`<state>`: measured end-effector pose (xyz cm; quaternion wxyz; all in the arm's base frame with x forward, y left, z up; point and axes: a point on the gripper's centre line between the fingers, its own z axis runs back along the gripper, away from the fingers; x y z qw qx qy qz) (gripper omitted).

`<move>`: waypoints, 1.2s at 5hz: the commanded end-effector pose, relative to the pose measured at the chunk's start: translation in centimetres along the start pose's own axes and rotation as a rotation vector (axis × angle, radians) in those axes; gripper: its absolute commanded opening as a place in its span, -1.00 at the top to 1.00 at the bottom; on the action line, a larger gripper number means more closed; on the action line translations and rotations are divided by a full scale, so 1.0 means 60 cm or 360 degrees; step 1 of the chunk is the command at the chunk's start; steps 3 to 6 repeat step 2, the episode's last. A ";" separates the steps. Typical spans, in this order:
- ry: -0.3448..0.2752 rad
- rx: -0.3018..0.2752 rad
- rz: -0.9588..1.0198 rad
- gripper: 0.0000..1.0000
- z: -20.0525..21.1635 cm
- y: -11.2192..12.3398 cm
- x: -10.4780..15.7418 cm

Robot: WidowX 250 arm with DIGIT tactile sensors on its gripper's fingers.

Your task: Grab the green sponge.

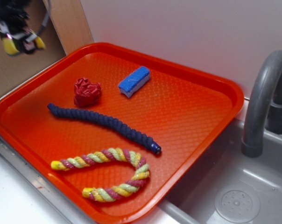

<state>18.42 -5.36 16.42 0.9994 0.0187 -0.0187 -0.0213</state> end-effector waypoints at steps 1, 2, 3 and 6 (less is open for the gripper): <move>-0.0241 -0.0134 -0.0112 1.00 0.136 0.051 -0.044; -0.0249 -0.0256 -0.0029 1.00 0.149 0.082 -0.065; -0.0249 -0.0256 -0.0029 1.00 0.149 0.082 -0.065; -0.0249 -0.0256 -0.0029 1.00 0.149 0.082 -0.065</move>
